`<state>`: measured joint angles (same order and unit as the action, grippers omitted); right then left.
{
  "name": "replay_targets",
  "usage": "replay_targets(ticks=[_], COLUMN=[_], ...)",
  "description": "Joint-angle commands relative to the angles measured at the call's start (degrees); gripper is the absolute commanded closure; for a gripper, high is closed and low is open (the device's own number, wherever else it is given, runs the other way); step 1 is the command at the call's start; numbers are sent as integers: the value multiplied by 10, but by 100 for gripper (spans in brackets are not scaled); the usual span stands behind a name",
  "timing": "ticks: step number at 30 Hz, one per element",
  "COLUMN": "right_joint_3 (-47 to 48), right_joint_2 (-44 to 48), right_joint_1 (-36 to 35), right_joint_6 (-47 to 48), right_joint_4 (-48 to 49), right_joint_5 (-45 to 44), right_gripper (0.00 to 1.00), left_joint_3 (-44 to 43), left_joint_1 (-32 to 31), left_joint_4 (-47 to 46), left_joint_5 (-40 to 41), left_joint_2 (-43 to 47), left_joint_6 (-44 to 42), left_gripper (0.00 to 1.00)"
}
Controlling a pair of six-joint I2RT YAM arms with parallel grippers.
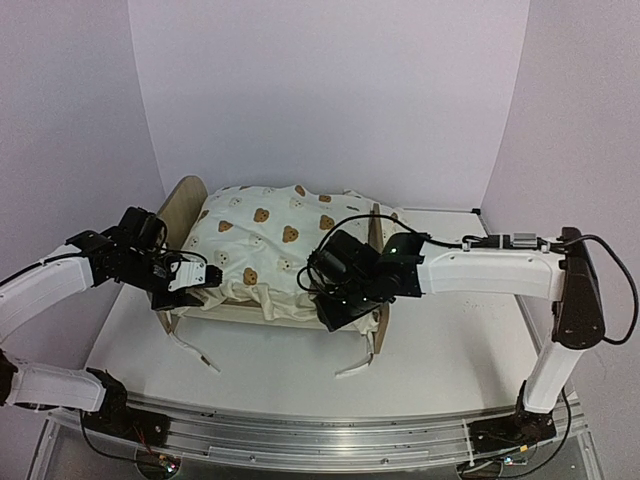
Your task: Set up the pet bed
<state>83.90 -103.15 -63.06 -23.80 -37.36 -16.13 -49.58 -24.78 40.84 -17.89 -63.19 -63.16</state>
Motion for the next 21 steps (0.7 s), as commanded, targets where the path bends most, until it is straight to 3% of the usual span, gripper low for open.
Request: replay_targets(ticks=[1, 4, 6, 10, 13, 21], right_joint_3=[21, 2, -8, -19, -26, -49], right_joint_2=[-6, 18, 34, 63, 85, 139], right_joint_1=[3, 18, 28, 53, 70, 101], right_joint_6=[5, -16, -17, -6, 6, 39], right_joint_4=[-9, -8, -9, -9, -8, -7], right_joint_5=[-63, -70, -65, -23, 26, 150], right_gripper=[69, 84, 90, 100, 100, 100], left_joint_3=[5, 7, 19, 30, 10, -103], left_joint_1=[-3, -3, -3, -2, 10, 88], left_joint_4=[-53, -55, -70, -81, -76, 19], left_joint_5=[41, 61, 81, 104, 108, 14], left_joint_2=[-6, -1, 7, 17, 14, 0], left_joint_6=[-1, 3, 3, -1, 2, -4], left_gripper=[75, 95, 100, 100, 100, 100])
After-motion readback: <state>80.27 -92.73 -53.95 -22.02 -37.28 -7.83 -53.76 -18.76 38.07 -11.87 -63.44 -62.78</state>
